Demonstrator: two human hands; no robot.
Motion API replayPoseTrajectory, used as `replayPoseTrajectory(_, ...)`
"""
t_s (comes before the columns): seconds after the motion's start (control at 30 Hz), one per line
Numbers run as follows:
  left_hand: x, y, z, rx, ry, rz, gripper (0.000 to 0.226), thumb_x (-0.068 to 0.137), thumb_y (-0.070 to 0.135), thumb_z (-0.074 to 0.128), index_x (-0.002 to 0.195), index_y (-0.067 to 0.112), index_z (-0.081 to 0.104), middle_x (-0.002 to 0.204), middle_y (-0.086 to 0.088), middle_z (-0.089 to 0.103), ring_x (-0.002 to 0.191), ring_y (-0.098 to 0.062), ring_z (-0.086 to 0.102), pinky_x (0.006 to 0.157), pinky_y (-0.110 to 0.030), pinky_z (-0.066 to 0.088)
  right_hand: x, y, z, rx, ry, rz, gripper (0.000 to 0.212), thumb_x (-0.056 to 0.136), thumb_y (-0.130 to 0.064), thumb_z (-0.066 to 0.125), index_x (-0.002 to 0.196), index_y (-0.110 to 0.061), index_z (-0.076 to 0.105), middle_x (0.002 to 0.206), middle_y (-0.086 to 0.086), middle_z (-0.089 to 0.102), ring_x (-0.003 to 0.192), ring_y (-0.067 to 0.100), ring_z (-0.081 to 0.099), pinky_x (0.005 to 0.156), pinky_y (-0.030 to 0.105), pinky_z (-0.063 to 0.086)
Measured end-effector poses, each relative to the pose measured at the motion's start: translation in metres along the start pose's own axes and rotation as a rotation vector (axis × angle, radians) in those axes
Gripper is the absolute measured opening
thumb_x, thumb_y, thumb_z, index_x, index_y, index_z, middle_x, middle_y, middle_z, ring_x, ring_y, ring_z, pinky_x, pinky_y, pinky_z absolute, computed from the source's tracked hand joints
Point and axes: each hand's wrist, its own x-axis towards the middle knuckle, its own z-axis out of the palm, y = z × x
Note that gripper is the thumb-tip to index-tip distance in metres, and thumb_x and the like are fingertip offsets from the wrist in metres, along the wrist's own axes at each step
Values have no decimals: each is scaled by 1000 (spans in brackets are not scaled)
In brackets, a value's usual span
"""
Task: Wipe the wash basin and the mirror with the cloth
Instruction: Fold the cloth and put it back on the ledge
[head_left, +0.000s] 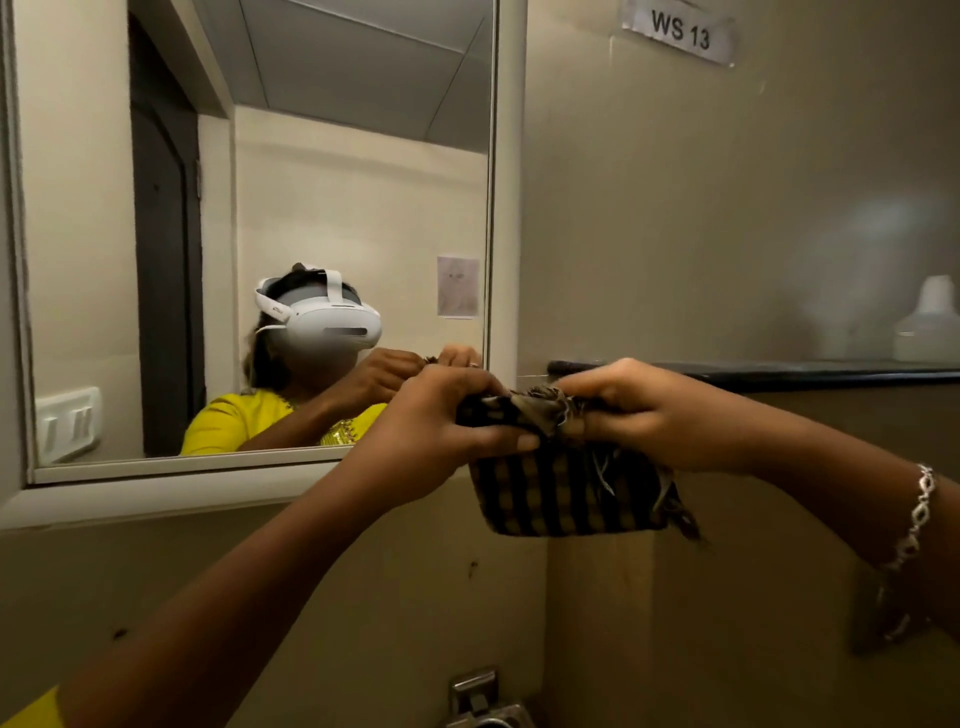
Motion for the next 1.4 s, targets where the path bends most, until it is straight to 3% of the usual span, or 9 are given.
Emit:
replayPoseTrajectory(0.13, -3, 2, -1, -184, -166, -142, 25, 67, 22, 73, 83, 5, 64, 88, -19, 60, 88, -31, 62, 66, -27, 54, -13, 8, -4, 179, -92, 29, 29, 80, -16, 63, 109, -17, 63, 103, 0, 66, 99, 10, 62, 86, 32, 52)
replayPoseTrajectory(0.47, 35, 42, 0, -307, -364, -226, 9, 76, 2, 63, 81, 9, 59, 74, -1, 61, 65, -7, 62, 58, -17, 54, -28, 17, -67, 234, -130, 39, 20, 69, -13, 72, 88, -9, 72, 88, 12, 72, 80, 21, 69, 68, 28, 56)
replayPoseTrajectory(0.6, 82, 65, -2, -239, -265, -178, 11, 76, -3, 62, 79, 8, 61, 73, -3, 64, 63, -9, 64, 58, -19, 57, -20, 33, -121, 168, -44, 28, 24, 62, -12, 73, 85, -4, 71, 78, 13, 72, 64, 17, 68, 53, 19, 52)
replayPoseTrajectory(0.7, 121, 79, 1, -169, -153, -115, 12, 77, -1, 64, 78, 10, 61, 70, 0, 64, 61, -8, 66, 56, -19, 56, -10, 47, -161, 76, -16, 16, 50, 49, -37, 82, 89, -9, 71, 84, 11, 72, 72, 18, 69, 60, 21, 55)
replayPoseTrajectory(0.8, 157, 84, 15, -79, -47, -52, 12, 79, 0, 63, 78, 12, 59, 75, 0, 62, 64, -9, 66, 58, -20, 57, 4, 67, -188, 33, 90, 32, 9, 74, -10, 70, 83, -13, 71, 77, 5, 72, 67, 11, 68, 55, 17, 53)
replayPoseTrajectory(0.93, 199, 65, 45, 187, 208, 43, 9, 78, 0, 66, 84, 5, 62, 86, -9, 62, 79, -21, 64, 68, -33, 58, 30, 98, -194, -165, 241, 20, 19, 83, 7, 56, 88, -9, 64, 80, 5, 63, 71, 13, 59, 52, 14, 47)
replayPoseTrajectory(1.03, 220, 40, 72, 455, 360, 148, 12, 81, 1, 62, 93, 1, 63, 90, -15, 65, 76, -19, 58, 65, -29, 51, 57, 133, -187, -414, 435, -28, 21, 82, 6, 57, 90, -11, 66, 86, 6, 64, 81, 23, 59, 59, 25, 43)
replayPoseTrajectory(1.13, 228, 17, 96, 568, 339, 199, 11, 86, 1, 56, 96, 3, 60, 89, -15, 65, 75, -22, 62, 65, -27, 53, 71, 166, -169, -551, 612, -49, 28, 79, 5, 54, 97, -13, 67, 98, 11, 69, 87, 27, 61, 67, 28, 43)
replayPoseTrajectory(1.4, 207, -8, 131, 717, 161, 211, 16, 85, 4, 56, 101, 5, 60, 91, -16, 67, 78, -29, 63, 68, -40, 54, 49, 217, -122, -566, 527, -124, 32, 80, 5, 56, 104, -13, 66, 101, 12, 69, 91, 29, 64, 67, 28, 43)
